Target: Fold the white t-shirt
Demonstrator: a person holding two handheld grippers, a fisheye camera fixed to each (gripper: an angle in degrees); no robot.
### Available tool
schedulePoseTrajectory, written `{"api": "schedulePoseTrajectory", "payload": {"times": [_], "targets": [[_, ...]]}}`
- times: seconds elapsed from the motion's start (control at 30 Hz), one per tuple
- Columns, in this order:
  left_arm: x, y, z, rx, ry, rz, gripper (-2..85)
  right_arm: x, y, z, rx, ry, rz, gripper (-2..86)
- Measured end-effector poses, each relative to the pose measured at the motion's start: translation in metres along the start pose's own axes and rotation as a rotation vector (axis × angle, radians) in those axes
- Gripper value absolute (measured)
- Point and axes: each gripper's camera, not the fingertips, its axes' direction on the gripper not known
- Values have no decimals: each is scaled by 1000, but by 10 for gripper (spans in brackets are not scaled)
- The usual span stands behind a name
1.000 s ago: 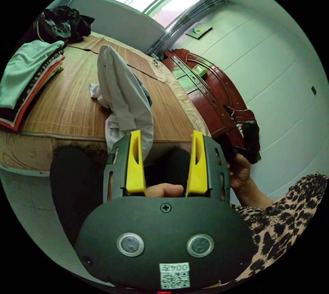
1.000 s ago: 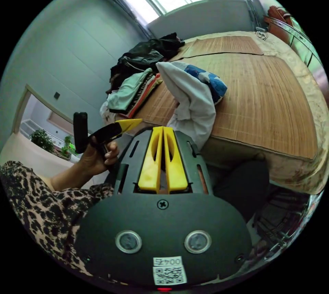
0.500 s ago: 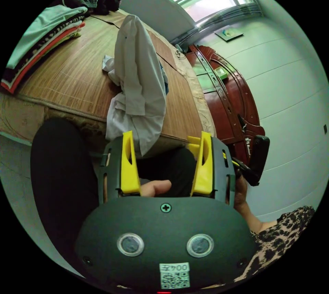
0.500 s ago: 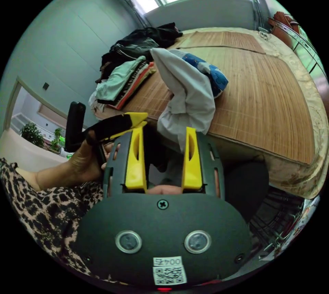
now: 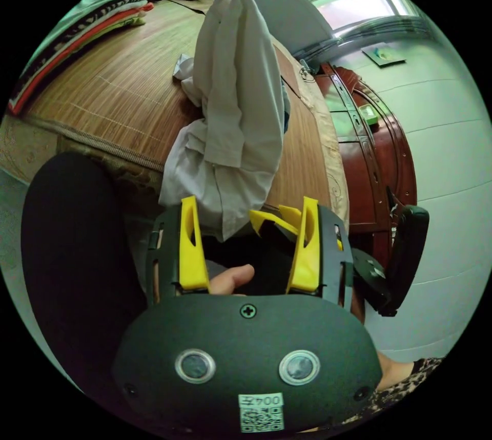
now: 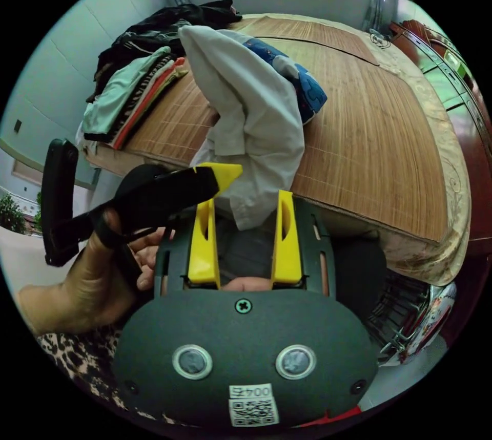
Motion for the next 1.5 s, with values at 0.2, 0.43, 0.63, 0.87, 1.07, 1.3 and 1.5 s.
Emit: {"api": "schedulePoseTrajectory", "payload": {"times": [0.2,0.43,0.63,0.87,1.07,1.3,1.5], "targets": [[-10,10,36,-6,-99,20,229,-7,-32,46,-155,13,135,74],[-22,31,44,13,-165,-57,188,-25,-53,69,-210,79,189,50],[-24,51,40,34,-195,-87,178,-31,-58,75,-194,49,241,48],[-33,80,29,78,-124,-191,135,-44,-60,76,-181,60,267,44],[-2,97,17,122,-177,-109,34,-60,-59,77,-165,120,289,26],[24,108,-4,90,-199,-44,20,-72,-49,61,-142,126,356,0],[59,132,-57,167,-216,66,15,-92,-34,27,-82,108,426,-5]]}}
